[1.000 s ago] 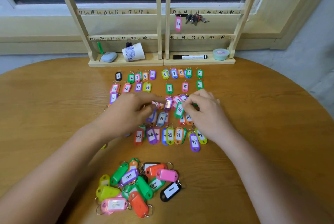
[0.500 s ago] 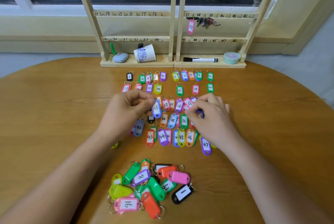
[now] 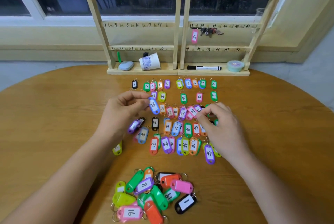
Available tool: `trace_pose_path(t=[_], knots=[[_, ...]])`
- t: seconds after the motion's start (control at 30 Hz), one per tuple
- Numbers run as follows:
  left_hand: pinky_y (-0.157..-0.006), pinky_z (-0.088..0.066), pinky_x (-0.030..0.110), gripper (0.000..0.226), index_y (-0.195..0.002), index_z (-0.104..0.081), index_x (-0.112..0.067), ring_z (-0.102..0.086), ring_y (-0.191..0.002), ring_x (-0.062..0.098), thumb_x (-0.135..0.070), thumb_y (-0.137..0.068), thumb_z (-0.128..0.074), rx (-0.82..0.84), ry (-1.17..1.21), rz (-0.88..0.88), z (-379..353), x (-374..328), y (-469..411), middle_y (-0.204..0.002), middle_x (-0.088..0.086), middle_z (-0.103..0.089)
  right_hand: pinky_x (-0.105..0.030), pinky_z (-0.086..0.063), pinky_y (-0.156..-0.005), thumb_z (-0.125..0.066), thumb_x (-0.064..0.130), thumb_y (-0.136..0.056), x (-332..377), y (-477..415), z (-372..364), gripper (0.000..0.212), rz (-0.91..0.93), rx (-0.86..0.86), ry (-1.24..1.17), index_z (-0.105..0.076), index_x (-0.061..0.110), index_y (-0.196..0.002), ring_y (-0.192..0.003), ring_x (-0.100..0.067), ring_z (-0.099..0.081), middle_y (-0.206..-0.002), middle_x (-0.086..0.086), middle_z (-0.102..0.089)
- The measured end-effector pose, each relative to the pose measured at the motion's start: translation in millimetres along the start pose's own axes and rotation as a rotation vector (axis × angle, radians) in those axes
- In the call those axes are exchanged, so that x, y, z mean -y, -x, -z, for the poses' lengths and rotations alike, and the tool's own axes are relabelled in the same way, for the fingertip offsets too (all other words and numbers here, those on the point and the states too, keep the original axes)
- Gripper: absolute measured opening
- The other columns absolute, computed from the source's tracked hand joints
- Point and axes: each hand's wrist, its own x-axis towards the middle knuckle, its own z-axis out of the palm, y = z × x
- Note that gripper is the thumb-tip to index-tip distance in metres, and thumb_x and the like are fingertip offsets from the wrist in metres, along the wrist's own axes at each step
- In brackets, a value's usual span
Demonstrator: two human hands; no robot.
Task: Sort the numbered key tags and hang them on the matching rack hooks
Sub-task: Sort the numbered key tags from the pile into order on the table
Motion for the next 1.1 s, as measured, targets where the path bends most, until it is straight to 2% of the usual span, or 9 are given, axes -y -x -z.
trace_pose_path(t=[0.07,0.23,0.37,0.53,0.6,0.7,0.83,0.97,1.1], knots=[[-0.064,-0.049,0.024,0.012,-0.107,-0.082,-0.012,-0.065,-0.074,0.015,-0.011,-0.096,-0.078,-0.048,-0.021,0.001,7.5,1.5,-10.8,-0.093,0.012,-0.081,-0.051,-0.049,-0.091,-0.073,0.03,-0.095,-0.6,1.0,-0.8,0.015,0.016,0.004,0.016,-0.067,0.031,-0.082,-0.098,-0.009,-0.057,-0.089,0.015,-0.06],[-0.067,-0.055,0.017,0.011,-0.104,-0.083,-0.013,-0.073,-0.08,0.009,-0.011,-0.094,-0.08,-0.11,-0.076,-0.018,15.8,-2.6,-47.3,-0.097,0.006,-0.082,-0.044,-0.049,-0.087,-0.075,0.025,-0.094,0.4,2.4,-2.2,0.017,0.054,-0.005,0.053,-0.065,0.031,-0.081,-0.093,-0.005,-0.056,-0.084,0.016,-0.06],[-0.065,-0.053,0.019,0.006,-0.099,-0.082,-0.016,-0.071,-0.076,0.006,-0.014,-0.094,-0.08,-0.081,-0.195,0.019,7.5,-5.9,-74.8,-0.089,-0.001,-0.081,-0.043,-0.047,-0.086,-0.077,0.02,-0.092,-0.3,2.0,-2.2,0.02,0.084,-0.024,0.07,-0.065,0.031,-0.08,-0.091,-0.007,-0.054,-0.083,0.017,-0.06],[-0.069,-0.056,0.019,0.006,-0.099,-0.081,-0.012,-0.073,-0.077,0.007,-0.013,-0.094,-0.081,0.009,-0.287,0.015,-14.2,-14.1,-88.2,-0.096,0.007,-0.082,-0.041,-0.042,-0.086,-0.077,0.022,-0.094,-2.6,0.3,0.1,0.021,0.078,-0.028,0.093,-0.064,0.032,-0.08,-0.091,-0.009,-0.053,-0.084,0.018,-0.058],[-0.078,-0.058,0.03,0.007,-0.099,-0.081,-0.01,-0.072,-0.078,0.016,-0.012,-0.093,-0.082,0.049,-0.287,0.038,-19.9,-13.8,-87.2,-0.097,0.012,-0.081,-0.041,-0.041,-0.087,-0.076,0.024,-0.094,-3.0,-0.1,0.7,0.02,0.076,-0.024,0.1,-0.064,0.032,-0.081,-0.092,-0.011,-0.053,-0.085,0.017,-0.058],[-0.076,-0.055,0.04,0.008,-0.097,-0.081,-0.012,-0.065,-0.076,0.023,-0.014,-0.09,-0.085,0.084,-0.324,0.125,-19.4,-10.0,-83.2,-0.092,0.017,-0.08,-0.042,-0.042,-0.088,-0.076,0.025,-0.094,-3.8,-0.2,0.9,0.019,0.077,-0.022,0.107,-0.064,0.032,-0.082,-0.093,-0.011,-0.053,-0.085,0.016,-0.059],[-0.068,-0.056,0.023,0.009,-0.094,-0.08,-0.014,-0.071,-0.075,0.012,-0.016,-0.089,-0.087,0.055,-0.384,0.177,-1.4,-7.0,-79.5,-0.087,0.005,-0.08,-0.044,-0.042,-0.087,-0.076,0.026,-0.093,-4.7,-0.2,-0.8,0.017,0.087,-0.024,0.122,-0.065,0.031,-0.082,-0.093,-0.011,-0.054,-0.086,0.016,-0.06],[-0.067,-0.049,0.027,0.012,-0.097,-0.08,-0.018,-0.07,-0.088,0.013,-0.019,-0.088,-0.087,0.029,-0.466,0.224,20.2,-8.9,-79.4,-0.095,0.003,-0.08,-0.044,-0.042,-0.087,-0.076,0.026,-0.094,-4.3,0.7,-0.8,0.017,0.09,-0.019,0.13,-0.064,0.032,-0.083,-0.095,-0.012,-0.054,-0.087,0.016,-0.06],[-0.082,-0.061,0.036,0.015,-0.098,-0.079,-0.017,-0.075,-0.094,0.015,-0.019,-0.087,-0.089,0.047,-0.475,0.253,14.6,-8.6,-77.5,-0.094,0.002,-0.081,-0.042,-0.041,-0.084,-0.077,0.025,-0.094,-2.2,1.1,-0.4,0.019,0.091,-0.02,0.137,-0.064,0.032,-0.082,-0.093,-0.011,-0.053,-0.087,0.018,-0.06]])
